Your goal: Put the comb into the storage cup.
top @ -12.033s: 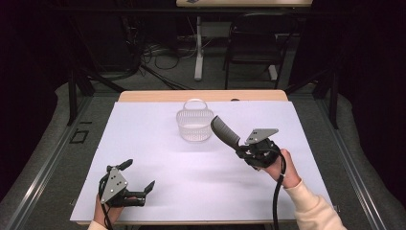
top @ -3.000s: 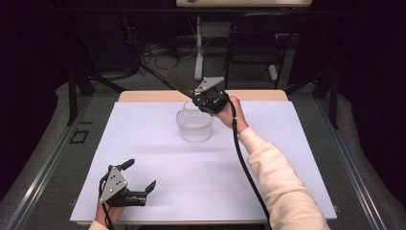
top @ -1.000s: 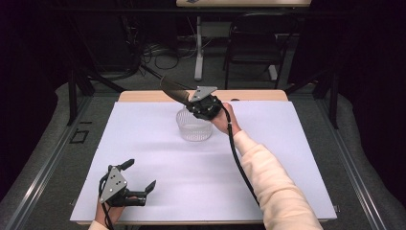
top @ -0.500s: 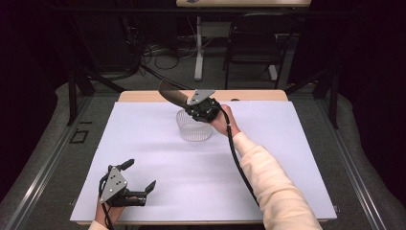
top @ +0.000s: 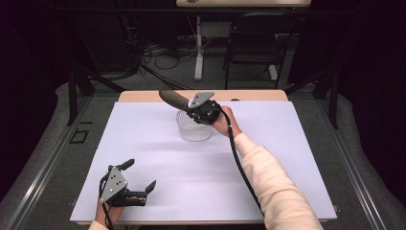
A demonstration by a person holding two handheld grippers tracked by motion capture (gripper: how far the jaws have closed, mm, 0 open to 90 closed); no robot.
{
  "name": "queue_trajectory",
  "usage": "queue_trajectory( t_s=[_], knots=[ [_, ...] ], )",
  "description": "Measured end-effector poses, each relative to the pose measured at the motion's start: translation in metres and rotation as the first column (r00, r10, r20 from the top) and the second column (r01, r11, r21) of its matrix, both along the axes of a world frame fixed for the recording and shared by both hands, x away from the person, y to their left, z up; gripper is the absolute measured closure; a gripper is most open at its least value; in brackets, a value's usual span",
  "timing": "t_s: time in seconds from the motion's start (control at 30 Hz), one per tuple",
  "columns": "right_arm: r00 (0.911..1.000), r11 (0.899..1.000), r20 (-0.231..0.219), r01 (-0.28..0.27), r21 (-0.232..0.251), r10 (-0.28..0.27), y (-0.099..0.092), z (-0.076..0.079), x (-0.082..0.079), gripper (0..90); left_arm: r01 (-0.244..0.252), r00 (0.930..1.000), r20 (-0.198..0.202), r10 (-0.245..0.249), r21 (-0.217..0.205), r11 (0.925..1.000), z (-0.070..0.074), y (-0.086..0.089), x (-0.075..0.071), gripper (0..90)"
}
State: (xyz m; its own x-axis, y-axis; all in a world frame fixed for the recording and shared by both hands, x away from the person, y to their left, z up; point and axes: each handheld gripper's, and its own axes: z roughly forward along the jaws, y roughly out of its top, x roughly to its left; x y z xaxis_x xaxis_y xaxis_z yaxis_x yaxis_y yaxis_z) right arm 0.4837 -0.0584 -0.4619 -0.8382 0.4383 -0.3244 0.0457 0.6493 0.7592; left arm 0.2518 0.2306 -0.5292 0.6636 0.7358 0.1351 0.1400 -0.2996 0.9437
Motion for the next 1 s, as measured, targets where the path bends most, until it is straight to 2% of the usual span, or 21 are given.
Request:
queue_trajectory(
  t_s=[0.57, 0.63, 0.8, 0.9, 1.0],
  knots=[
    [0.9997, 0.999, -0.004, -0.026, -0.044, 0.026, 0.004, -0.005, 0.002, 72.2, 0.001, 1.0000, 0.000, -0.001, 0.002, 1.0000, 0.000, 0.000, 0.000, 0.3],
    [0.9996, 0.999, -0.017, -0.023, -0.043, 0.022, 0.004, -0.006, 0.002, 72.2, -0.001, 1.0000, -0.001, 0.001, 0.001, 1.0000, 0.000, 0.000, 0.000, 0.3],
    [0.9995, 0.998, -0.024, -0.020, -0.058, 0.019, 0.007, -0.011, 0.003, 72.1, 0.000, 1.0000, 0.000, 0.000, 0.002, 1.0000, 0.000, 0.000, 0.000, 0.3],
    [0.9995, 0.996, -0.020, -0.026, -0.085, 0.025, 0.010, -0.012, 0.004, 72.1, -0.001, 1.0000, 0.001, 0.001, 0.001, 1.0000, 0.000, 0.000, 0.000, 0.3],
    [0.9995, 0.996, -0.026, -0.020, -0.084, 0.018, 0.010, -0.014, 0.004, 72.0, -0.001, 1.0000, -0.002, 0.001, 0.005, 1.0000, 0.000, 0.001, 0.001, 0.3]
  ],
)
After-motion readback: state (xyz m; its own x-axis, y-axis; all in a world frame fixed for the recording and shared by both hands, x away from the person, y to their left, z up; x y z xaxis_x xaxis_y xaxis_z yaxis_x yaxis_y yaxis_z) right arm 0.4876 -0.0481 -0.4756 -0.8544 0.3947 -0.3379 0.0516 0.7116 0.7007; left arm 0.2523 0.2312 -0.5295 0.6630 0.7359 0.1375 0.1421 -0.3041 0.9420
